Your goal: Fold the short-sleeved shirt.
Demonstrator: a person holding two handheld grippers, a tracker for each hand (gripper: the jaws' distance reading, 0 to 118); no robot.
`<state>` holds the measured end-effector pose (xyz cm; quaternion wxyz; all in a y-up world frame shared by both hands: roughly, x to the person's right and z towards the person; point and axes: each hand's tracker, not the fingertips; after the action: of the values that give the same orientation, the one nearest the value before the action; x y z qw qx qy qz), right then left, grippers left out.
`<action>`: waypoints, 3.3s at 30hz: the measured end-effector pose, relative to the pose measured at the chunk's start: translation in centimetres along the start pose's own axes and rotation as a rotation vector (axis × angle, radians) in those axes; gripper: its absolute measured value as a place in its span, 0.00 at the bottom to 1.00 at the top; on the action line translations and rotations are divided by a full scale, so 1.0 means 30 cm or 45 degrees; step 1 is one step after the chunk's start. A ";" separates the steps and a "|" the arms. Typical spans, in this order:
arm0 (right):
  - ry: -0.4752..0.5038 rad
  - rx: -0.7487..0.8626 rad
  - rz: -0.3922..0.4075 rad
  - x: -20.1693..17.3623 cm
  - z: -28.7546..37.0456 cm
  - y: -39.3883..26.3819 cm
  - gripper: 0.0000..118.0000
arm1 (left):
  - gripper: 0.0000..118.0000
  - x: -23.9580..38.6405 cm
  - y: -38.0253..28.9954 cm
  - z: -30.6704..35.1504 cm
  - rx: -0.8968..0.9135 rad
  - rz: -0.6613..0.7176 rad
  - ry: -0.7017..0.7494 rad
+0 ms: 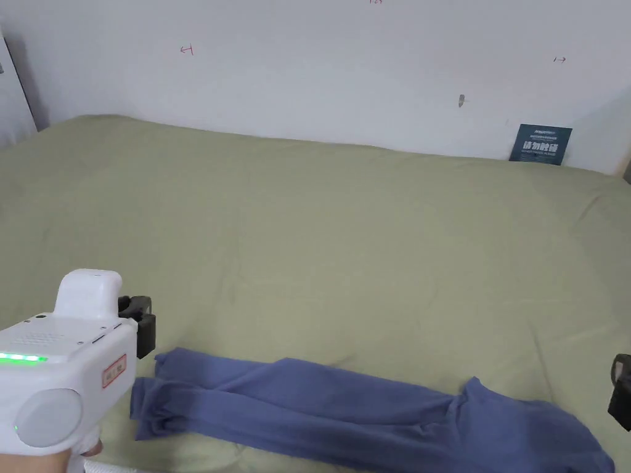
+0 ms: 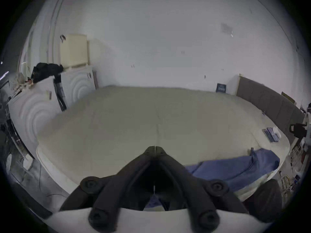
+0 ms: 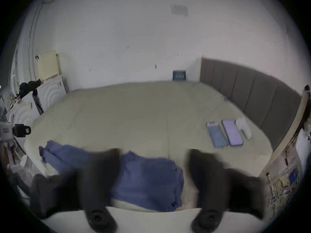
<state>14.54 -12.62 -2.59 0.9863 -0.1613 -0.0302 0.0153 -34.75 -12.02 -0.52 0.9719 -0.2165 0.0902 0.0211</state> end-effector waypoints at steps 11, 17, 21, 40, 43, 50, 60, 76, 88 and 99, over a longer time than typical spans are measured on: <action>-0.013 0.123 0.040 -0.103 0.081 -0.002 0.00 | 0.00 -0.121 -0.012 -0.084 -0.175 0.173 -0.072; -0.016 0.131 0.045 -0.152 0.113 0.002 0.00 | 0.00 -0.383 -0.066 -0.352 -0.643 0.463 -0.404; -0.013 0.096 0.075 -0.177 0.111 -0.013 0.00 | 0.00 -0.442 -0.122 -0.509 -0.918 0.551 -0.554; 0.045 -0.026 0.094 -0.238 0.046 -0.025 0.00 | 0.06 -0.400 -0.328 -0.709 -1.068 0.884 -0.880; 0.058 -0.019 0.090 -0.228 0.061 -0.022 0.00 | 0.06 -0.354 -0.292 -0.627 -1.091 0.896 -0.845; 0.066 0.022 0.053 -0.187 0.084 -0.004 0.00 | 0.06 -0.409 -0.181 -0.507 -0.953 0.981 -0.769; 0.094 0.065 -0.007 -0.133 0.097 0.007 0.00 | 0.06 -0.470 -0.055 -0.392 -0.848 0.767 -0.591; 0.112 -0.028 -0.109 -0.046 0.114 -0.066 0.00 | 0.09 0.451 -0.051 -0.463 -0.967 -0.052 -0.498; 0.091 -0.084 -0.200 0.010 0.082 -0.076 0.00 | 0.63 0.466 -0.042 -0.419 -0.837 0.086 -0.697; 0.158 -0.152 -0.181 -0.059 0.033 -0.107 0.00 | 0.00 0.427 -0.263 -0.571 -1.124 0.383 -0.825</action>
<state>12.79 -15.42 -0.73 0.9736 -0.2177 0.0185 -0.0666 -24.38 -26.40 -14.85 0.7535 -0.5696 -0.2000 0.2603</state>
